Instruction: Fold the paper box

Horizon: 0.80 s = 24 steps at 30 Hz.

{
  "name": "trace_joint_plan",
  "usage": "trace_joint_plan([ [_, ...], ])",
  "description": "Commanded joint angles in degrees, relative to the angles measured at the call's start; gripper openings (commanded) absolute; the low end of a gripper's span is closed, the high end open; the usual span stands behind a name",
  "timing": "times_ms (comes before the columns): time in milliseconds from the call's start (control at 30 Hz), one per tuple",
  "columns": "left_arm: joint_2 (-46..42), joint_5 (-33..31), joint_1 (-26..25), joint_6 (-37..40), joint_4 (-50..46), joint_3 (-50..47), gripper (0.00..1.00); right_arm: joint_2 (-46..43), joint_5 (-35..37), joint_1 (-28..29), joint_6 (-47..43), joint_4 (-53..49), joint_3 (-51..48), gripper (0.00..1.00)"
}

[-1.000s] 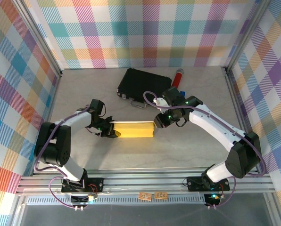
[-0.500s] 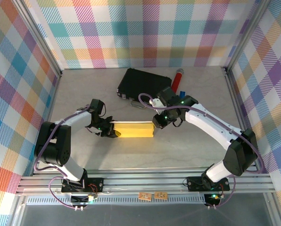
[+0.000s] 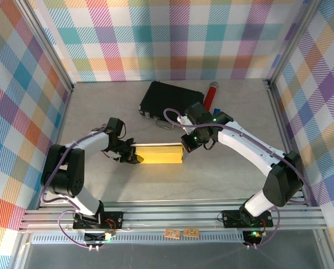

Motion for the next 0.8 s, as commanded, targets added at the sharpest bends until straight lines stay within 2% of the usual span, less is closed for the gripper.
trace_joint_plan([
  [0, 1.5, -4.8, 0.5, 0.7, -3.0, 0.1, 0.19, 1.4, -0.2, 0.4, 4.0, -1.8, 1.9, 0.0],
  [267, 1.7, -4.7, 0.5, 0.6, -3.0, 0.1, 0.19, 2.1, -0.2, 0.7, 10.5, -3.6, 2.9, 0.0],
  [767, 1.2, -4.9, 0.4, -0.5, -2.3, -0.5, 0.18, 0.2, 1.9, 2.2, 23.1, -0.4, -1.3, 0.0],
])
